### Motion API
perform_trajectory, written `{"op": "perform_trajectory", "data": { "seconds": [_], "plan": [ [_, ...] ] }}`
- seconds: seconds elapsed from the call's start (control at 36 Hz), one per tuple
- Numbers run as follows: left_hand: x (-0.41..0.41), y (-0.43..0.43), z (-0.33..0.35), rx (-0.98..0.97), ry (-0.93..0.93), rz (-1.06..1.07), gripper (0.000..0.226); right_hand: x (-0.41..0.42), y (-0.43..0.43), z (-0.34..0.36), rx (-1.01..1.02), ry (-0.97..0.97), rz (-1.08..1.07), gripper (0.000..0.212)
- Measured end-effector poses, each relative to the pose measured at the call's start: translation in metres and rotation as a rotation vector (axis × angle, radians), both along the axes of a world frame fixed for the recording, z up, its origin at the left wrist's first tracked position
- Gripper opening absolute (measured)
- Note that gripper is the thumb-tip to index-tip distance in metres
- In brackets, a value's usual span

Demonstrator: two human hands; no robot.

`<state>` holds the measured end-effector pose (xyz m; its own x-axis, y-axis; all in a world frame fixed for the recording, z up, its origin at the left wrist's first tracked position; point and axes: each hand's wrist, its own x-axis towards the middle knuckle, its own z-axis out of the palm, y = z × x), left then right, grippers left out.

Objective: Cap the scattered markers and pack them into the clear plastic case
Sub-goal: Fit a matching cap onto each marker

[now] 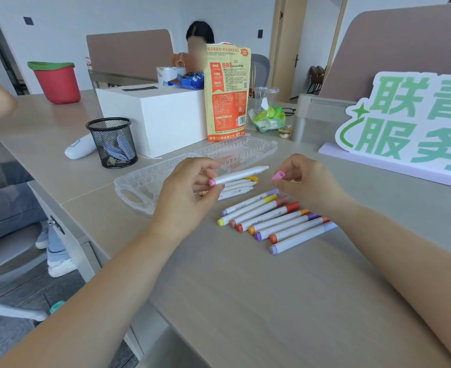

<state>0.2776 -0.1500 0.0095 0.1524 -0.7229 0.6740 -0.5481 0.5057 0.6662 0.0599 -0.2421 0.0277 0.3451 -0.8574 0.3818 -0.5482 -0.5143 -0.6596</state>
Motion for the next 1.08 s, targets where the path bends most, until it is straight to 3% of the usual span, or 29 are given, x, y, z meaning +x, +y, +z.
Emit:
{"op": "perform_trajectory", "data": {
  "seconds": [0.08, 0.31, 0.5, 1.08],
  "plan": [
    [0.0, 0.0, 0.0, -0.004, 0.008, 0.0, 0.036, 0.0, 0.0, -0.001, -0.022, -0.01, 0.017, 0.019],
    [0.002, 0.0, 0.0, -0.014, 0.019, -0.003, 0.036, -0.006, -0.008, -0.004, -0.111, 0.05, -0.039, 0.006],
    [0.001, 0.001, 0.0, 0.002, 0.022, -0.019, 0.037, -0.009, -0.013, -0.006, -0.165, 0.069, -0.09, 0.013],
    [0.002, 0.005, 0.003, 0.06, 0.008, 0.013, 0.039, -0.002, 0.005, 0.0, -0.339, 0.152, 0.101, 0.019]
  ]
}}
